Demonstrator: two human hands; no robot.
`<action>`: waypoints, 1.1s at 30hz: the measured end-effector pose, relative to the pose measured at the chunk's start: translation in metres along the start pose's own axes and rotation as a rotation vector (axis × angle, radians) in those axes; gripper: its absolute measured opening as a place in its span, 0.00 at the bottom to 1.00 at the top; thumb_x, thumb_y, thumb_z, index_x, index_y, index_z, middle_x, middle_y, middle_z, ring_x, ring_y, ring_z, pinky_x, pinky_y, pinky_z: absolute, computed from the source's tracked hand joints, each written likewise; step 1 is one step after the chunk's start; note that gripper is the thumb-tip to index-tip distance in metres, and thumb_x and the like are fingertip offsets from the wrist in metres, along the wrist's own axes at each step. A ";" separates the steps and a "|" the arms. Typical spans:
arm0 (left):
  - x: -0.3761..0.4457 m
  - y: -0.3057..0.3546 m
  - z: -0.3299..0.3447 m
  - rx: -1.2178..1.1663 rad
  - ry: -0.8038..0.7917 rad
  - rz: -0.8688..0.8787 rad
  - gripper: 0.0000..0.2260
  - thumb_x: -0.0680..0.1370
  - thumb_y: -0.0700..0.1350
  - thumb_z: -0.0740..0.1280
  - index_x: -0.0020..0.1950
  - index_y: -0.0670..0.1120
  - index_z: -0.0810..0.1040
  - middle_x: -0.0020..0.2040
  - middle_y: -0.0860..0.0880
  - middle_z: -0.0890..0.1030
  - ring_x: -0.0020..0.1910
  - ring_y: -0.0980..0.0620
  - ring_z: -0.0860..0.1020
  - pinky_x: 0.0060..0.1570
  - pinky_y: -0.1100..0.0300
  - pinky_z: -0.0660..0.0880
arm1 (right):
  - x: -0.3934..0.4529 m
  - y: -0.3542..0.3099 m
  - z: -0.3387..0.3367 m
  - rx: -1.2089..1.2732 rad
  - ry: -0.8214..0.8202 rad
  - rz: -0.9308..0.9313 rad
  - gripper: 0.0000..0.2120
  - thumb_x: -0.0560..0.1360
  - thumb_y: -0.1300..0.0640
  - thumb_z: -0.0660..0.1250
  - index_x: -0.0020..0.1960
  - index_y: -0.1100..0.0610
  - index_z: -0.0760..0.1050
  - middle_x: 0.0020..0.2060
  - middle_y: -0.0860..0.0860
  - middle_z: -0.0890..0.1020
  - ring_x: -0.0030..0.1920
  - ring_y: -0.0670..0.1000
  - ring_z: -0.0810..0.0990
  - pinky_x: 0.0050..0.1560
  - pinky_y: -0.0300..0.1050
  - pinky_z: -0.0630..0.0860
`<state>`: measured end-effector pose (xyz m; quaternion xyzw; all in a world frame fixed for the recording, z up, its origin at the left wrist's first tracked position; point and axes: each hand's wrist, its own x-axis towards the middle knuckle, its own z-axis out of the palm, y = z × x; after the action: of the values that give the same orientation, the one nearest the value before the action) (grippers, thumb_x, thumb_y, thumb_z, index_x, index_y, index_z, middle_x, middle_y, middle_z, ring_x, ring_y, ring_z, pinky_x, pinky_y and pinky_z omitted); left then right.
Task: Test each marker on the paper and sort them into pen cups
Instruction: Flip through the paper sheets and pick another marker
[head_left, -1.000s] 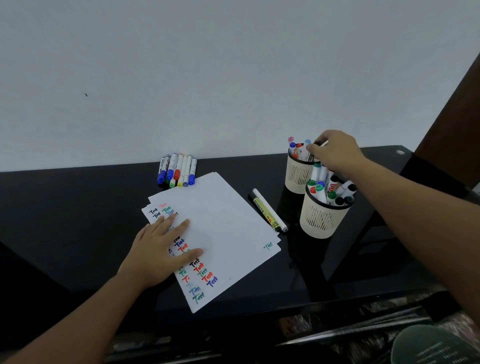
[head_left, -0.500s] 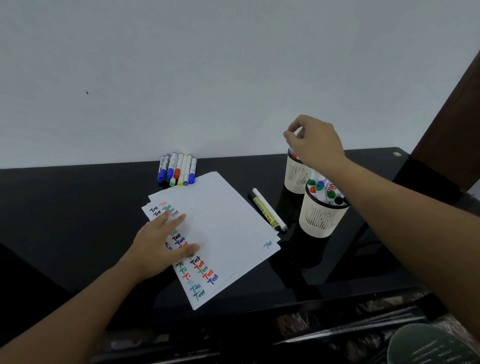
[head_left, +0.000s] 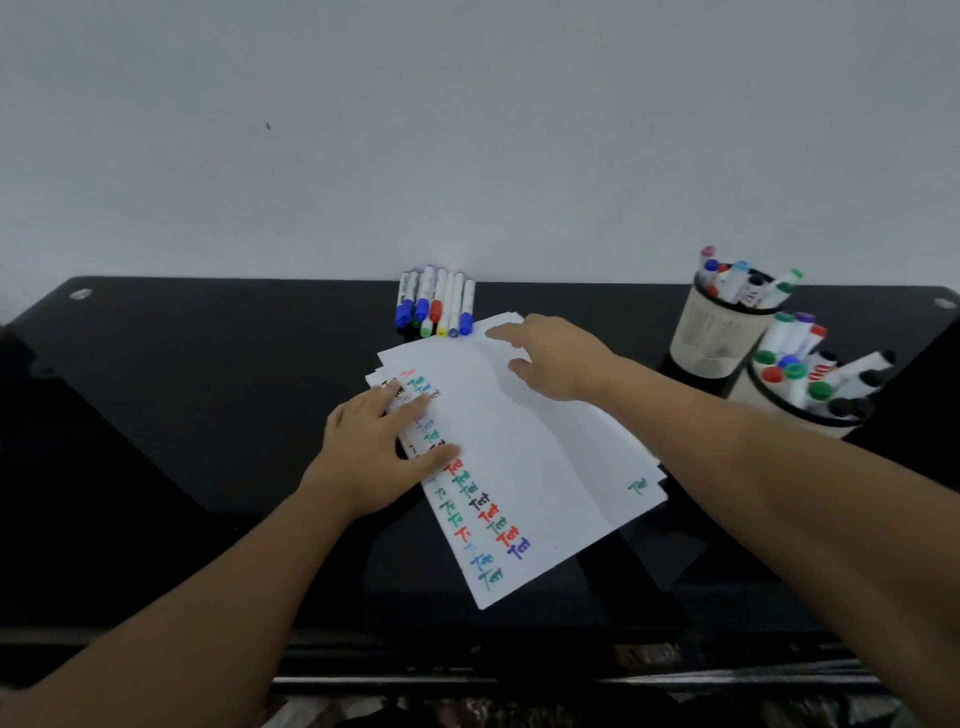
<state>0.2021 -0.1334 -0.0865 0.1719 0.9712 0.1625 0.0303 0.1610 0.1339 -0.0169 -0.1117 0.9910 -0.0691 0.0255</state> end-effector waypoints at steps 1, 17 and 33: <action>0.000 -0.001 0.001 -0.012 0.010 -0.001 0.43 0.68 0.82 0.50 0.79 0.63 0.61 0.82 0.52 0.55 0.81 0.50 0.52 0.79 0.47 0.46 | 0.009 -0.002 0.006 -0.017 -0.004 -0.001 0.26 0.85 0.54 0.60 0.81 0.42 0.61 0.74 0.53 0.71 0.70 0.57 0.72 0.65 0.52 0.74; 0.002 -0.012 0.004 -0.032 0.029 -0.015 0.37 0.72 0.78 0.55 0.79 0.64 0.62 0.81 0.55 0.56 0.80 0.51 0.51 0.78 0.48 0.45 | 0.084 -0.001 0.036 -0.250 0.165 -0.117 0.22 0.78 0.66 0.64 0.67 0.46 0.72 0.55 0.52 0.72 0.44 0.51 0.73 0.47 0.51 0.78; 0.001 -0.015 0.006 -0.141 0.158 -0.005 0.38 0.72 0.77 0.57 0.77 0.59 0.67 0.78 0.54 0.64 0.77 0.51 0.59 0.78 0.44 0.55 | 0.055 -0.021 0.006 -0.311 0.162 -0.479 0.15 0.87 0.51 0.55 0.72 0.54 0.66 0.52 0.54 0.78 0.46 0.56 0.76 0.47 0.56 0.77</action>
<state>0.1968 -0.1446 -0.0972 0.1535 0.9571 0.2435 -0.0340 0.1122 0.1000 -0.0221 -0.3389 0.9340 0.0709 -0.0881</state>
